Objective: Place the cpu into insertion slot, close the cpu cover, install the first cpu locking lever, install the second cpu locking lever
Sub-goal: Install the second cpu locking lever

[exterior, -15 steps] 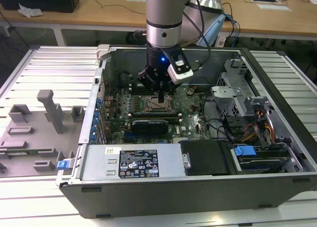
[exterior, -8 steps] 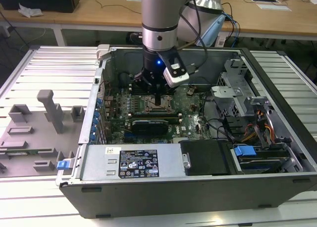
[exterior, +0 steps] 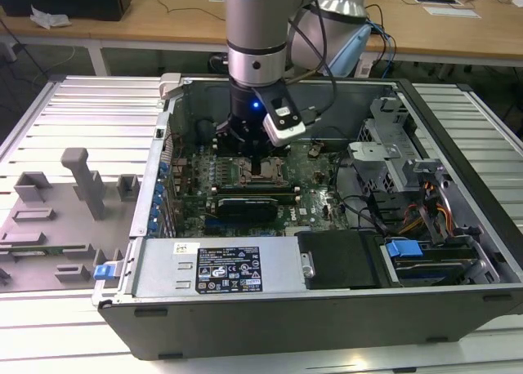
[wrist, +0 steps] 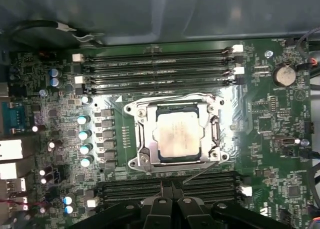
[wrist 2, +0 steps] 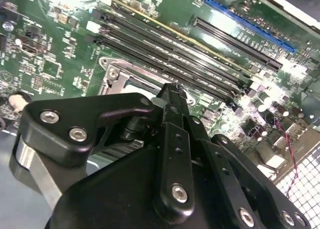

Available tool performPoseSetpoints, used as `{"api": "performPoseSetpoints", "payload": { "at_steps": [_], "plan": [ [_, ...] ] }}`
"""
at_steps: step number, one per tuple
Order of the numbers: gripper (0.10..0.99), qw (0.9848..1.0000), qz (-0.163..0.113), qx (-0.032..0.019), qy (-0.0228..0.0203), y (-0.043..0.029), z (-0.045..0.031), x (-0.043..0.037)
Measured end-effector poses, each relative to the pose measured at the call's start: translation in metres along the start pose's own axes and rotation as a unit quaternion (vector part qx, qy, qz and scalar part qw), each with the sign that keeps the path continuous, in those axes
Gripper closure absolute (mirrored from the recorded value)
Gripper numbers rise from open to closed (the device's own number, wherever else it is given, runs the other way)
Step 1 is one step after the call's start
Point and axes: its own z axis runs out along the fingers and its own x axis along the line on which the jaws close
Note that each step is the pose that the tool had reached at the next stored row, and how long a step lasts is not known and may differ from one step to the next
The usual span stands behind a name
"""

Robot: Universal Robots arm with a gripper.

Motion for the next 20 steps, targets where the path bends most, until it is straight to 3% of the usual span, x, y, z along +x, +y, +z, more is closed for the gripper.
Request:
{"api": "performPoseSetpoints", "payload": {
  "at_steps": [2,4,6,9,11,12,14,15,20],
  "plan": [
    [0.98,0.9999,0.001,-0.0112,0.0009,-0.0046,0.0022,0.0014],
    [0.98,0.9996,0.001,-0.0274,0.0021,-0.0107,0.0032,0.0016],
    [0.98,0.9993,0.002,-0.0377,0.0029,-0.0167,0.0044,0.0016],
    [0.98,0.9986,0.002,-0.052,0.004,-0.0252,0.0071,0.0024],
    [0.98,0.9982,0.003,-0.0605,0.0046,-0.027,0.0081,0.0035],
    [0.98,0.9977,0.003,-0.0673,0.0051,-0.0281,0.0087,0.0045],
    [0.98,0.9972,0.003,-0.0747,0.0057,-0.0295,0.0094,0.0059],
    [0.98,0.9966,0.004,-0.0824,0.0063,-0.0316,0.0105,0.0077],
    [0.98,0.9946,0.005,-0.1033,0.0079,-0.0404,0.0155,0.0126]
  ]
}}
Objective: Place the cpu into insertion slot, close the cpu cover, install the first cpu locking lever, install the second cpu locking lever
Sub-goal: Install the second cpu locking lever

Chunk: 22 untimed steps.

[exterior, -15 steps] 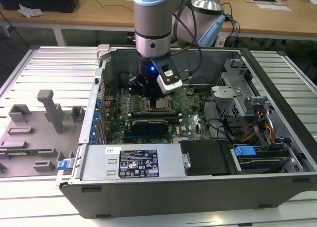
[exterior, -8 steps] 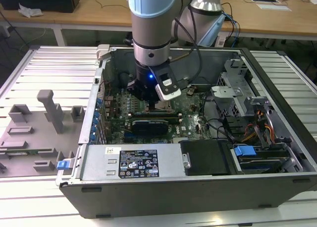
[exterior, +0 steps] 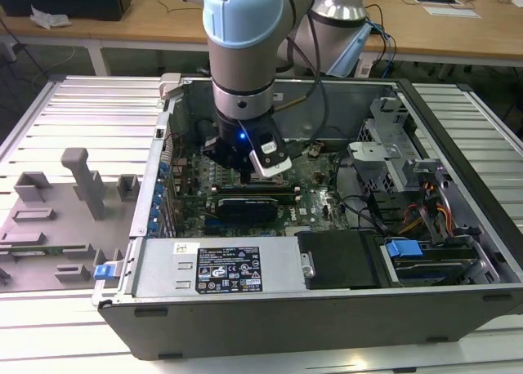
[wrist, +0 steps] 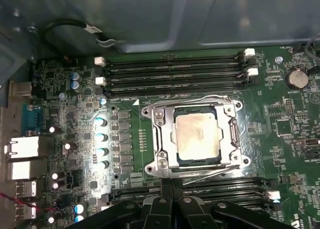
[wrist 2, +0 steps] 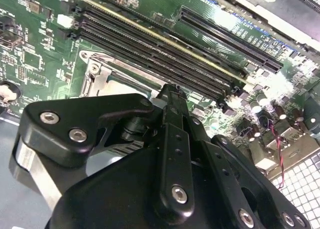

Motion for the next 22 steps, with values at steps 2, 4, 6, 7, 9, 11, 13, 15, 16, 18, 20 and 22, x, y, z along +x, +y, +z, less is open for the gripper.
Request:
{"api": "performPoseSetpoints", "payload": {
  "at_steps": [2,4,6,7,9,11,13,15,16,18,20,22],
  "plan": [
    [0.98,1.0,0.0,-0.0079,0.0006,-0.0038,0.0014,0.0014],
    [0.98,0.9999,0.001,-0.0133,0.001,-0.0068,0.0025,0.0023],
    [0.98,0.9998,0.001,-0.0197,0.0015,-0.0101,0.0039,0.0035],
    [0.98,0.9998,0.001,-0.0223,0.0017,-0.0113,0.0044,0.0041],
    [0.98,0.9996,0.001,-0.0274,0.0021,-0.0133,0.0054,0.0054],
    [0.98,0.9996,0.001,-0.0293,0.0023,-0.014,0.0086,0.0066],
    [0.98,0.9996,0.001,-0.0295,0.0023,-0.0148,0.0135,0.0077],
    [0.98,0.9995,0.001,-0.0308,0.0024,-0.0145,0.0139,0.0084],
    [0.98,0.9994,0.002,-0.0332,0.0025,-0.0142,0.0138,0.0085],
    [0.98,0.9994,0.002,-0.0333,0.0025,-0.0128,0.014,0.0089],
    [0.98,0.9994,0.002,-0.0334,0.0025,-0.0109,0.0144,0.0097],
    [0.98,0.9994,0.002,-0.0338,0.0026,-0.0101,0.0145,0.011]
  ]
}}
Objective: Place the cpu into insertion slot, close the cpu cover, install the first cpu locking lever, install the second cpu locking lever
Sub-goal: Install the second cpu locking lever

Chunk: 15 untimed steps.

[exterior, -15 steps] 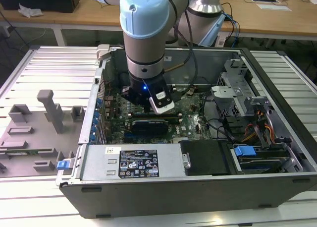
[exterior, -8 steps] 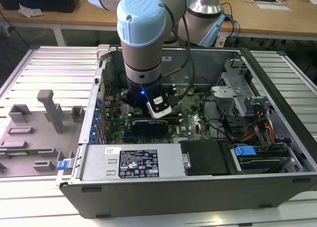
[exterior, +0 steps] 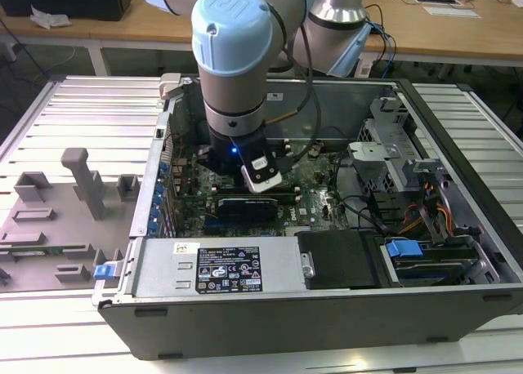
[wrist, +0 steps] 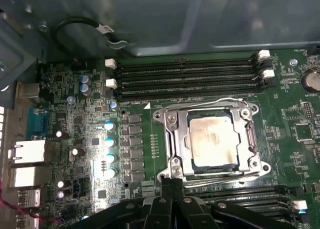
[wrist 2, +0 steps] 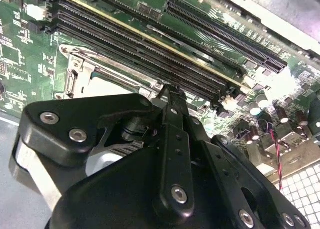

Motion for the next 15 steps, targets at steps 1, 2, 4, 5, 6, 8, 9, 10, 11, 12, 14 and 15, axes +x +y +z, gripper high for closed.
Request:
{"api": "performPoseSetpoints", "payload": {
  "at_steps": [1,2,4,5,6,8,9,10,11,12,14,15],
  "plan": [
    [0.98,1.0,0.0,-0.0015,0.0002,0.0006,0.0002,0.0008],
    [0.98,1.0,0.0,-0.0057,0.0005,0.0006,0.0012,0.0013],
    [0.98,0.9999,0.001,-0.0109,0.0009,-0.0005,0.0047,0.004],
    [0.98,0.9999,0.001,-0.0119,0.001,-0.0008,0.0058,0.0045],
    [0.98,0.9999,0.001,-0.0125,0.001,-0.001,0.0066,0.0049],
    [0.98,0.9999,0.001,-0.013,0.0011,-0.0013,0.0076,0.0054],
    [0.98,0.9999,0.001,-0.013,0.0011,-0.0013,0.0076,0.0055],
    [0.98,0.9999,0.001,-0.0131,0.001,-0.0013,0.0077,0.0055],
    [0.98,0.9999,0.001,-0.0132,0.0009,-0.001,0.008,0.0056],
    [0.98,0.9999,0.001,-0.0133,0.0009,-0.0007,0.0081,0.0056],
    [0.98,0.9999,0.001,-0.0131,0.001,0.0004,0.0085,0.0058],
    [0.98,0.9999,0.001,-0.0131,0.001,0.0008,0.0086,0.0058]
  ]
}}
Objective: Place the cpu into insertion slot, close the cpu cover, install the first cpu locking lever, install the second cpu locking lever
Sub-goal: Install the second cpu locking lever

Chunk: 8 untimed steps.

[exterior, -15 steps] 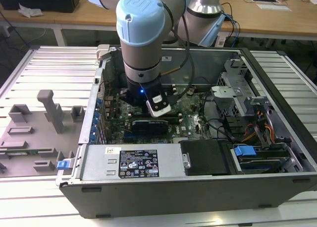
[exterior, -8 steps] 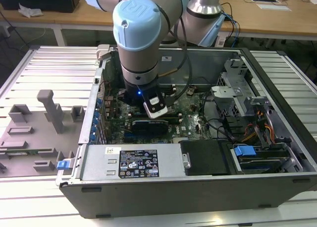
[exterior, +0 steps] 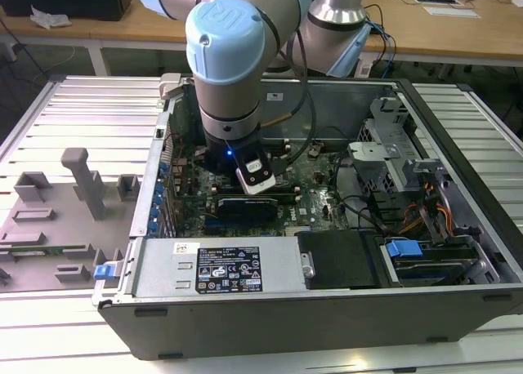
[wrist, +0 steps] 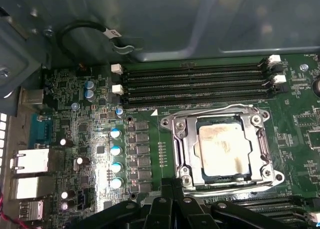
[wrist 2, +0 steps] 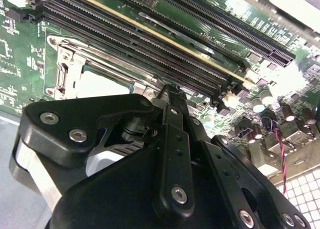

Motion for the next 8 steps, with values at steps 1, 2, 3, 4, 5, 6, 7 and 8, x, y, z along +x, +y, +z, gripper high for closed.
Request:
{"api": "performPoseSetpoints", "payload": {
  "at_steps": [1,2,3,4,5,6,7,8],
  "plan": [
    [0.98,1.0,0.0,0.0,0.0,0.0006,0.0002,0.0],
    [0.98,1.0,0.0,-0.0001,0.0,0.001,0.0004,0.0001],
    [0.98,1.0,0.0,0.0,0.0,0.0014,0.0006,0.0002],
    [0.98,1.0,0.0,0.0,0.0,0.0014,0.0006,0.0002],
    [0.98,1.0,0.0,0.0,0.0001,0.0014,0.0008,0.0003],
    [0.98,1.0,0.0,-0.0002,0.0,0.0014,0.0013,0.0004],
    [0.98,1.0,0.0,-0.0001,0.0,0.0012,0.0018,0.0005],
    [0.98,1.0,0.0,-0.0001,0.0,0.0009,0.0027,0.001]
  ]
}}
